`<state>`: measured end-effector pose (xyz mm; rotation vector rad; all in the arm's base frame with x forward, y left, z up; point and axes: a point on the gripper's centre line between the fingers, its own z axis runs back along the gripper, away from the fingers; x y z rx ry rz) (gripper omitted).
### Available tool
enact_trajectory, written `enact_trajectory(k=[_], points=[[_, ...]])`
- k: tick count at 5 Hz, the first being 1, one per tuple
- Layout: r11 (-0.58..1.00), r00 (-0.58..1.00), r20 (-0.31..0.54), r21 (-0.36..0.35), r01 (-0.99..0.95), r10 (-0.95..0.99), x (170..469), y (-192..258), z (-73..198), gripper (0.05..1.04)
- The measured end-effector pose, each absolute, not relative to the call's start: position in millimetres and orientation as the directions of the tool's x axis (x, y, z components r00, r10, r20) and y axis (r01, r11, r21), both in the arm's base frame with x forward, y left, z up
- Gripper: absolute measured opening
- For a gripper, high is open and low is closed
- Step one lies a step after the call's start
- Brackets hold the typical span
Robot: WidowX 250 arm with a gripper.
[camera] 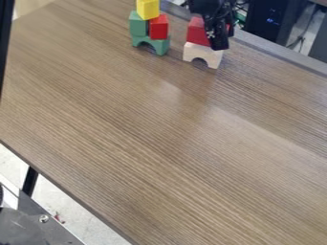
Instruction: Put the red block on the top of arc
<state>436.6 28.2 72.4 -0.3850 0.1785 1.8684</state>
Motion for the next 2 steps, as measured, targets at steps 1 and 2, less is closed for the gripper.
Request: enact_trajectory(k=[1,2], points=[[-0.323,-0.281,-0.347,-0.069,-0.944,0.895,437.8,29.4,71.9,0.589],[-0.323,-0.282,-0.343,-0.07,-0.944,0.896,437.5,30.7,71.7,0.589]])
